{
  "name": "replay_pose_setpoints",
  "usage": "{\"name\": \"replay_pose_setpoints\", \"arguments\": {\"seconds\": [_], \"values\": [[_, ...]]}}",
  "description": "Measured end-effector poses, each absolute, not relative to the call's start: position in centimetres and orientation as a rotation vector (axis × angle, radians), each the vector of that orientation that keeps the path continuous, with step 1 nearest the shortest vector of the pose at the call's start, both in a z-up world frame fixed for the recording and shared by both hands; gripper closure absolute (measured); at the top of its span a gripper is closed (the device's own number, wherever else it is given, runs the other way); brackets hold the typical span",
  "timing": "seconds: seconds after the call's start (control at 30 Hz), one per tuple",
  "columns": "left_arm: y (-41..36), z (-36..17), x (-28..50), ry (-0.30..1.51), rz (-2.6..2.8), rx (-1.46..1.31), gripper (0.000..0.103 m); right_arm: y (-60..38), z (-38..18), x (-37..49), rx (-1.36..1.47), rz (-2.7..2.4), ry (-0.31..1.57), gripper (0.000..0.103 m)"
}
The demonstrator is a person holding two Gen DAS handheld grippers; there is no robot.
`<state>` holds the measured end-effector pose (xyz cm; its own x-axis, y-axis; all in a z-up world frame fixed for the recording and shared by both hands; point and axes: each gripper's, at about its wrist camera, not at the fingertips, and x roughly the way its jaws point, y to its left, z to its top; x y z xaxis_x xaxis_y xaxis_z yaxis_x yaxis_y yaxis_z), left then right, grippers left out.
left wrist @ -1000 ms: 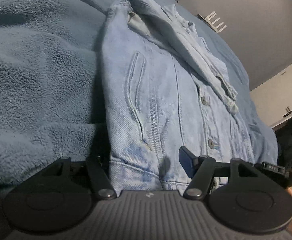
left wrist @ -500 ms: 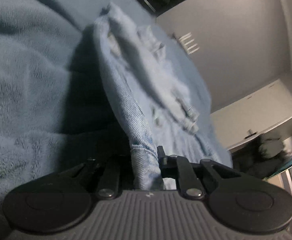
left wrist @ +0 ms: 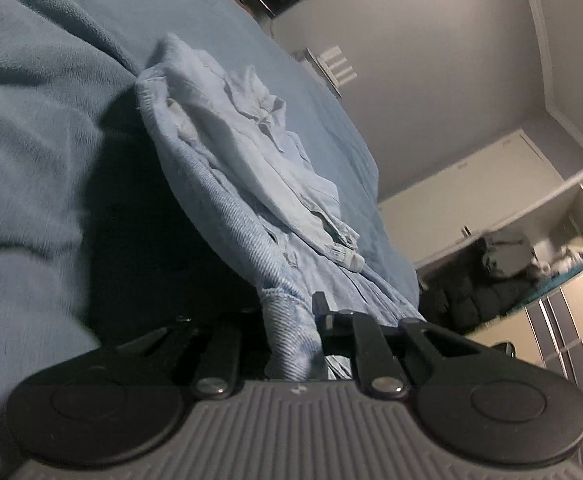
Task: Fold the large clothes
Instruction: 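Grasp the jacket hem with both grippers and lift it toward the collar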
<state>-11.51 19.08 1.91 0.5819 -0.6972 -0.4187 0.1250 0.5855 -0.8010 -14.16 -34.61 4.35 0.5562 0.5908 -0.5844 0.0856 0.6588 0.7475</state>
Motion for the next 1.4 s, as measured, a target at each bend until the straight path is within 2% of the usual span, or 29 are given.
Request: {"name": "replay_pose_setpoints", "arguments": {"seconds": [0.27,0.43,0.73,0.97,1.2,1.33,1.4], "values": [[20.4,2.9,-14.5,0.922,-0.528,-0.761,0.094,-35.8,7.3,-18.3,0.818,0.353,1.037,0.097],[21.2,2.9,-11.6,0.934,-0.506,-0.844,0.094,-36.0,6.5,-15.9,0.875,0.315,1.098,0.097],[21.8,5.2,-4.0,0.826,-0.426,-1.052,0.093,-36.2,7.4,-6.0,0.964,0.270,0.986,0.095],[22.2,4.3,4.7,0.815,-0.331,-1.112,0.092,-36.1,4.1,2.0,1.059,0.195,0.910,0.094],[21.9,0.6,13.3,0.888,-0.210,-1.085,0.091,-36.8,-1.3,7.5,1.119,0.080,0.859,0.093],[21.9,-1.5,15.5,0.929,-0.173,-1.081,0.089,-36.7,-4.0,9.6,1.079,0.038,0.855,0.093],[21.8,-2.3,16.0,0.940,-0.175,-1.071,0.080,-36.4,-5.2,10.3,1.044,0.020,0.863,0.092]]}}
